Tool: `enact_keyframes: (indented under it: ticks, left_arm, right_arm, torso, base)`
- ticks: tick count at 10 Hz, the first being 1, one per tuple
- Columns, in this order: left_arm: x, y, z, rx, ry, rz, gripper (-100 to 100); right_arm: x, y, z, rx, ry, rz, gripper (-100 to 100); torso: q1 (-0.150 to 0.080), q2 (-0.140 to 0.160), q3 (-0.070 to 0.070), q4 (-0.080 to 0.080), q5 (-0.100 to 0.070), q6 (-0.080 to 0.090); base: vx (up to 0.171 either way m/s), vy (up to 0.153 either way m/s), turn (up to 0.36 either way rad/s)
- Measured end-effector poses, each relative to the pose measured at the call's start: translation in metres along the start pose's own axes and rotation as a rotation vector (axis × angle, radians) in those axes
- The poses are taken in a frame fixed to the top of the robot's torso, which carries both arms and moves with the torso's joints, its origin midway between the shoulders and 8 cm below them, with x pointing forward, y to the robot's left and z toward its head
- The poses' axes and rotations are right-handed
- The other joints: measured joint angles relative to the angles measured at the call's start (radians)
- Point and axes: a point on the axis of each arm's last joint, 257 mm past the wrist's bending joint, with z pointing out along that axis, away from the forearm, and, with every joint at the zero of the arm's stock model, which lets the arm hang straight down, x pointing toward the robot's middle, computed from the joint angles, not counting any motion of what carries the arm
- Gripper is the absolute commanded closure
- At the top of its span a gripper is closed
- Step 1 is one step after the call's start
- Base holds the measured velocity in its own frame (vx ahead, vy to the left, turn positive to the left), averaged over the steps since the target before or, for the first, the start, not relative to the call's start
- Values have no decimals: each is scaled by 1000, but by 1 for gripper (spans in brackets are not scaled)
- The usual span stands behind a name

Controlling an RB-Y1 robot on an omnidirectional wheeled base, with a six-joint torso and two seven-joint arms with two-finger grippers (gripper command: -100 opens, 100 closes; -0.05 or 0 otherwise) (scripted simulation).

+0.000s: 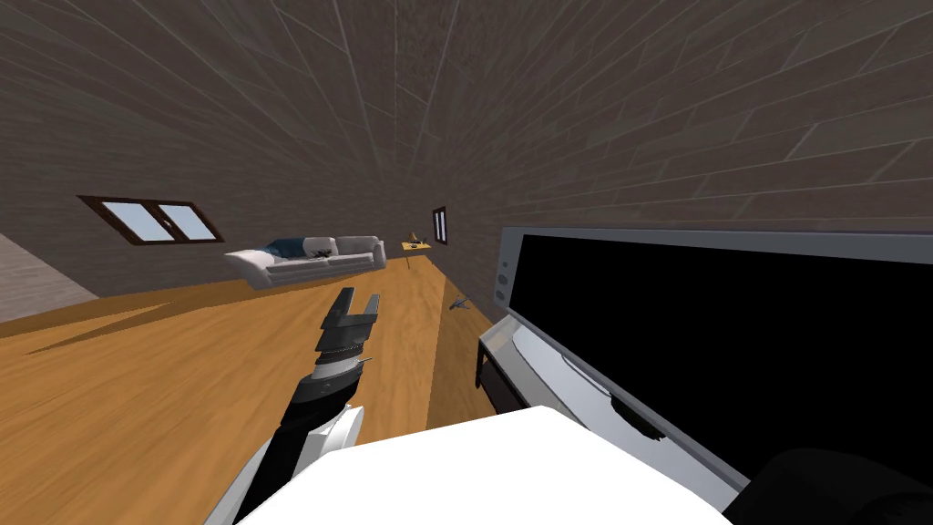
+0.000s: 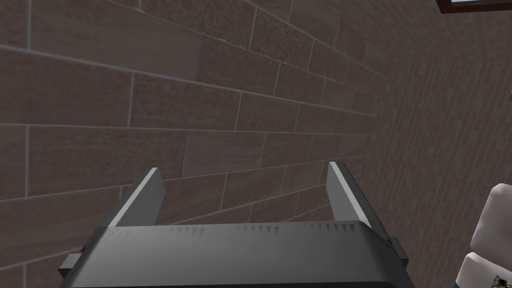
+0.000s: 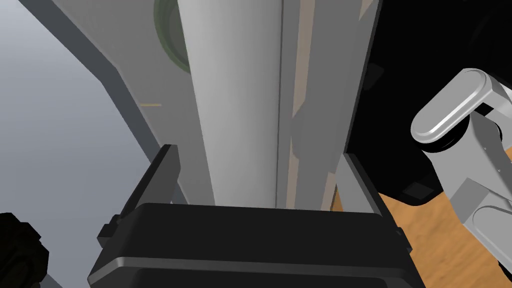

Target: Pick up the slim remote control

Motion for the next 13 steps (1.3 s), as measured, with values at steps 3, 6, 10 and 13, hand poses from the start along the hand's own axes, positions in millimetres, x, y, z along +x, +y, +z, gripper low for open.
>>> enact_keyframes:
  ticks: [3, 6, 10, 13]
  left_arm:
    - [0, 0, 0, 0, 0, 0, 0]
    - [0, 0, 0, 0, 0, 0, 0]
    - [0, 0, 0, 0, 0, 0, 0]
    - [0, 0, 0, 0, 0, 0, 0]
  right_arm:
    - [-4, 8, 8, -27, 15, -31, 0]
    - [-2, 20, 20, -27, 15, -17, -100]
    - [-2, 26, 26, -25, 16, -15, 100]
    - [-2, 26, 26, -26, 16, -15, 0]
  torso:
    - [5, 1, 1, 0, 1, 1]
    - [6, 1, 0, 0, 1, 1]
    - [7, -1, 0, 0, 1, 1]
    - [7, -1, 0, 0, 2, 1]
  base:
    - [-22, -36, 57]
    - [-23, -24, 76]
    - [-2, -2, 6]
    - [0, 0, 0]
